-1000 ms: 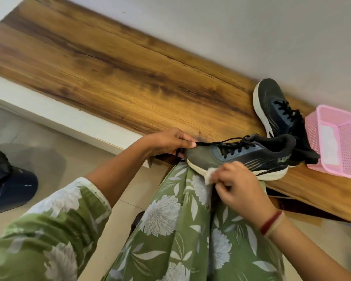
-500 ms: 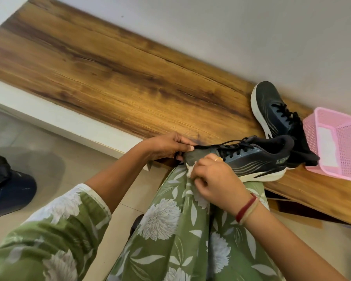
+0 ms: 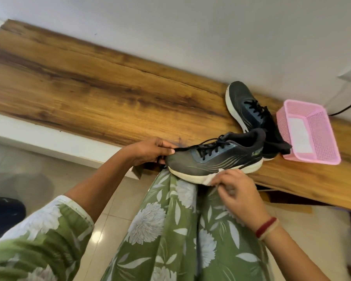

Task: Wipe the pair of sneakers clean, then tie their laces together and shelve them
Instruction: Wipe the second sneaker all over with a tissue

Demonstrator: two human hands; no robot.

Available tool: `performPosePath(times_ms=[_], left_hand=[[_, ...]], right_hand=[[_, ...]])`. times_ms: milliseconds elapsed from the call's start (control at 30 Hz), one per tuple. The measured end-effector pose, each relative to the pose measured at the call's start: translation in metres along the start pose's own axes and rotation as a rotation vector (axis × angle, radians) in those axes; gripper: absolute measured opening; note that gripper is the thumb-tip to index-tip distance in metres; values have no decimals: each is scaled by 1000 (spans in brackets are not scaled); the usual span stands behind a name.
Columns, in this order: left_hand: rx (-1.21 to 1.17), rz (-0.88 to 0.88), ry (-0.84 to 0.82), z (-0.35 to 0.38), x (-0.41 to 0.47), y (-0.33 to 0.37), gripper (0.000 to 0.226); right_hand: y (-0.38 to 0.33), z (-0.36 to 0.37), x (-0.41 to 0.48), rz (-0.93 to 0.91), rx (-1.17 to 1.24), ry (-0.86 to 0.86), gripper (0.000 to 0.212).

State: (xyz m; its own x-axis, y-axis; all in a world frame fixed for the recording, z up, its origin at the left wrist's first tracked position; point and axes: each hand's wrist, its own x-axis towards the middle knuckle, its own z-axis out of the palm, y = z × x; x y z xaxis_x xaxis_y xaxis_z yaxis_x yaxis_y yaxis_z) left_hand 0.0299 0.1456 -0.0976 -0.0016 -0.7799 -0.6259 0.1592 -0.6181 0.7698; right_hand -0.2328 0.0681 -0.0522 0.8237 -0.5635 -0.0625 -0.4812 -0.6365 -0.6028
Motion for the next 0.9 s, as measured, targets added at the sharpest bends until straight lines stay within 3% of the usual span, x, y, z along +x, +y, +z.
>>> performPosePath(times_ms=[167,233,300,367,467,633,800,900], left_hand=[[327,42,159,11,-6,4,31],[437,113,184,16,-9,1,56],[660,124,193,23,-9,-4,95],[845,99,239,29,-6,-6,114],[802,111,186,33,-4,1,111],[901,93,196,29,-2,12,105],[850,85,221,19,2,12,100],[859,121,271,14,5,11,98]], right_hand=[[20,-21,-5,322,446,386,22],[27,-31,-3,356,462,499,23],[36,-45,3,398,446,592,24],[50,-59,10,460,382,631,17],[66,-78,19,456,151,506,23],[65,-100,40,185,-325,99,54],[67,-113,54,102,-654,-269,59],[61,-111,57,9,-798,-320,47]])
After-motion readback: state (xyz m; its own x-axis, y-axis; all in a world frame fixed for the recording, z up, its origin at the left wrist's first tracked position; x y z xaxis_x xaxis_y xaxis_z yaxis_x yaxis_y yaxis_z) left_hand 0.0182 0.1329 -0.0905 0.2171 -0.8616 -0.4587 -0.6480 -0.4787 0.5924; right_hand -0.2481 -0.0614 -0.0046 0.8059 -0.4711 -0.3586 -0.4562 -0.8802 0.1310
